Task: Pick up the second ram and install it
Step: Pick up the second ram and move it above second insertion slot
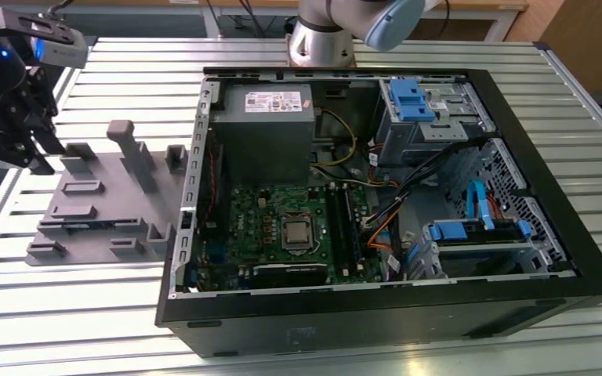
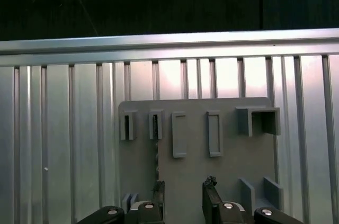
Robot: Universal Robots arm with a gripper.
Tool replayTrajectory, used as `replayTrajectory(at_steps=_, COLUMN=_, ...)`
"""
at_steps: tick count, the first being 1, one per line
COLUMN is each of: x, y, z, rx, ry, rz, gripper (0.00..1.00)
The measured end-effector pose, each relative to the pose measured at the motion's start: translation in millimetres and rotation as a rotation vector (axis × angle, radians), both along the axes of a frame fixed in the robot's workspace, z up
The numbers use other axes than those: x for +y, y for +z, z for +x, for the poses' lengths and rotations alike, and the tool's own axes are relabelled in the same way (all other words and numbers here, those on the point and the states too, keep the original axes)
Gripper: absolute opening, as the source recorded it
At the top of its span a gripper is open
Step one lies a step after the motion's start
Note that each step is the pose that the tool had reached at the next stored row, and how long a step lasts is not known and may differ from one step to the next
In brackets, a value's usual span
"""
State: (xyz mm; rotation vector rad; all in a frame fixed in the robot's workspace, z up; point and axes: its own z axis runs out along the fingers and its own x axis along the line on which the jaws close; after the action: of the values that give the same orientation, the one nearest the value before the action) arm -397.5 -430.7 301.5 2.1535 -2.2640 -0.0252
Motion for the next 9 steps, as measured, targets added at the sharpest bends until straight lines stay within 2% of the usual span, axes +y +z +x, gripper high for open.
replayTrajectory(at_steps=9, x=-1.7, y=-16.3, z=-0.3, rx=0.0000, ry=0.015, rz=-0.0001, gripper=0.41)
